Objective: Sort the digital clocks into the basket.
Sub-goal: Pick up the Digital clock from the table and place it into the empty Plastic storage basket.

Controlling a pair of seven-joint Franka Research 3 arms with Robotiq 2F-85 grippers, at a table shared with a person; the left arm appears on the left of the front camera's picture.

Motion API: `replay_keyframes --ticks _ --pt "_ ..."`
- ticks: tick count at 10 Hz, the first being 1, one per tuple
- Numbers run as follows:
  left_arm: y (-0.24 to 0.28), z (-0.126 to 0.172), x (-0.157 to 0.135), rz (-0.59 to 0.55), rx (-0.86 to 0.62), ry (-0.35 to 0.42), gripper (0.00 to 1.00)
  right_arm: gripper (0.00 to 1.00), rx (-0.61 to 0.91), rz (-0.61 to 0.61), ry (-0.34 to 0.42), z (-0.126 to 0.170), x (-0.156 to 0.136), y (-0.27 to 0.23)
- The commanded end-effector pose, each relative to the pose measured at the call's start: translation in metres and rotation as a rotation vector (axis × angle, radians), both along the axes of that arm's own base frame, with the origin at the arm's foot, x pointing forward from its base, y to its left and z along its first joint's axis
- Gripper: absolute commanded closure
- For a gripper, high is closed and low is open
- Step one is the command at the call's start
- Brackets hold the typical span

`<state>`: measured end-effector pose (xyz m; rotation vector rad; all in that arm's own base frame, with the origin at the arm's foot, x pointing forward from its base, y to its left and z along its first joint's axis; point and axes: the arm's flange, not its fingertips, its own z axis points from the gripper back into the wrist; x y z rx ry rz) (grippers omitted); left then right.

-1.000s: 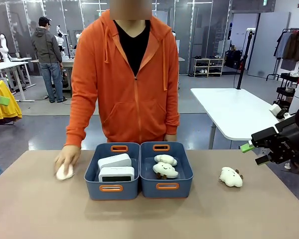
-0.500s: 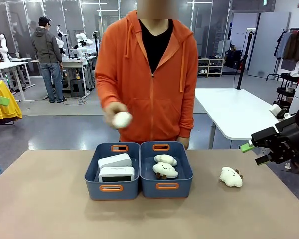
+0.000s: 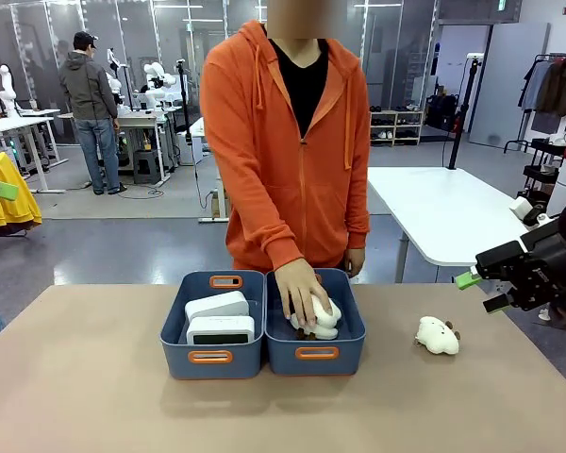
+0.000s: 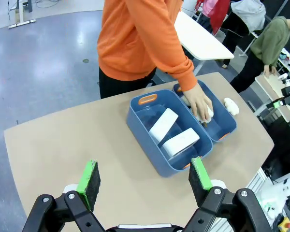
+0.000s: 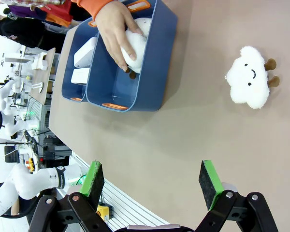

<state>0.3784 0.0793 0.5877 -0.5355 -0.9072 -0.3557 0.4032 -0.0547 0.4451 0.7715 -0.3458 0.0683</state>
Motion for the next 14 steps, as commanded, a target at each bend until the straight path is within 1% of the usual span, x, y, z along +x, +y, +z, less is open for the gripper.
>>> replay_keyframes --ticks 1,14 --pt "0.0008 0.0032 -0.0009 -0.007 0.001 0.006 0.06 0.0 -0.014 -0.001 0.003 0.0013 0.0004 0.0015" --pt "0.0008 0.0032 -0.0009 -0.007 0.001 0.006 0.06 0.0 -0.014 -0.001 0.003 0.0013 0.0004 0.0015"
